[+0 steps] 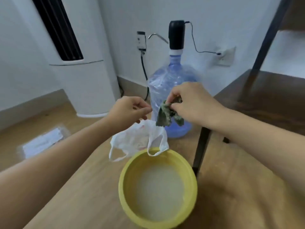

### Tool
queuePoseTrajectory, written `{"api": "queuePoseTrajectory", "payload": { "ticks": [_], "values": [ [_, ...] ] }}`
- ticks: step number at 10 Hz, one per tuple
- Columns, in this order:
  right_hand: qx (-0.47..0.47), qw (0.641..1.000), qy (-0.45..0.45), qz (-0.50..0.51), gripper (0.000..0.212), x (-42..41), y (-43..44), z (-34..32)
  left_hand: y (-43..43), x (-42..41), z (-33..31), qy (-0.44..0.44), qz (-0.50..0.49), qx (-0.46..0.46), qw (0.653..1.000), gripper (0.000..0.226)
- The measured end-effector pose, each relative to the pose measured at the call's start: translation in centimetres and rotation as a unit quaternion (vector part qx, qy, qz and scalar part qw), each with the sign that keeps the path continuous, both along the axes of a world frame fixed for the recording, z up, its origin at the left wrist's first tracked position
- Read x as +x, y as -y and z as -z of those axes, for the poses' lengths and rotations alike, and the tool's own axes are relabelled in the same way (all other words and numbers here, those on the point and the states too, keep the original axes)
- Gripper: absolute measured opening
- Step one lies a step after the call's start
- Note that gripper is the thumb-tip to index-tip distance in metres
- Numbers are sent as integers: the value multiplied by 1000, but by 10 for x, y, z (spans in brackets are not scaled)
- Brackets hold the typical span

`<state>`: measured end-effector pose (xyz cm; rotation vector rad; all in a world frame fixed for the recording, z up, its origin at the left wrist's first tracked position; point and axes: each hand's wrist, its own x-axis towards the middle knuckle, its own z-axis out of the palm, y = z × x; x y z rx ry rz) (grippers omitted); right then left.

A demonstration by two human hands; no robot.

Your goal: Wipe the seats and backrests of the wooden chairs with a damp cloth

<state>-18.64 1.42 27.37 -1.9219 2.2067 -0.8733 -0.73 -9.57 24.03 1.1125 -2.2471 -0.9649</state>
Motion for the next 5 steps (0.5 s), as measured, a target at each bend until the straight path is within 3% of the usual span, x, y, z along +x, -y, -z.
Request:
{"api": "queuePoseTrajectory", "payload": {
  "ticks": [2,4,5],
  "values": [
    [213,977,-10,20,27,62,10,143,-14,59,92,178,31,-3,983,16],
    [299,948,63,93,35,63,1,250,-30,56,181,327,79,-40,941,33],
    [301,942,78,125,30,53,-4,270,-37,55,208,318,106,-25,942,33]
  ]
}}
